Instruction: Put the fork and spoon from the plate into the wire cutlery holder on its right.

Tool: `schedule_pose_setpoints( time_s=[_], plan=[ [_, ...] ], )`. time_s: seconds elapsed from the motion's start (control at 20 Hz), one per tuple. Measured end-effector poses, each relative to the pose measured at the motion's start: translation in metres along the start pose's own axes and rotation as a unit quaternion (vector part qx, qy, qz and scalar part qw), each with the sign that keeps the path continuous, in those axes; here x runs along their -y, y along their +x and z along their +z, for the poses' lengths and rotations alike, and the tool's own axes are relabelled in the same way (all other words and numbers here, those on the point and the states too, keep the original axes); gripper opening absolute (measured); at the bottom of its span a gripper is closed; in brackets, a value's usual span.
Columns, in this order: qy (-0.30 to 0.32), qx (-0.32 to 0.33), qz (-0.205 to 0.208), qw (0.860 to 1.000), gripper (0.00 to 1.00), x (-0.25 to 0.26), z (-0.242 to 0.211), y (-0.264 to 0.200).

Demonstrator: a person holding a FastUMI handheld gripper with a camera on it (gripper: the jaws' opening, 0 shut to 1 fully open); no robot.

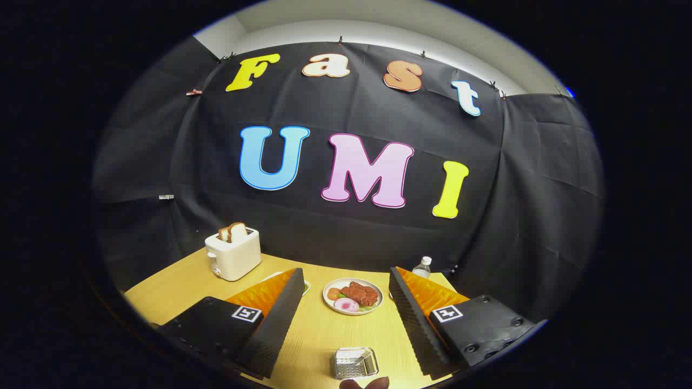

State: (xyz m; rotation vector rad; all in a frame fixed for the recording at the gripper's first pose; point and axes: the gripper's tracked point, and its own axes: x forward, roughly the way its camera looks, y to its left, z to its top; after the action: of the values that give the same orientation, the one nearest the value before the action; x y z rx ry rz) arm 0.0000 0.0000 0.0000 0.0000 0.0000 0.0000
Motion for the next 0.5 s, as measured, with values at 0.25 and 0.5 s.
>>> schedule_pose_setpoints(
  time_s=[0.25,0.5],
  plan=[
    [-0.001,-0.002,-0.005,1.0,0.98,0.0011,-0.002,-0.0019],
    [-0.001,-0.001,-0.009,1.0,0.98,0.0029,-0.0005,-0.0036]
  ],
)
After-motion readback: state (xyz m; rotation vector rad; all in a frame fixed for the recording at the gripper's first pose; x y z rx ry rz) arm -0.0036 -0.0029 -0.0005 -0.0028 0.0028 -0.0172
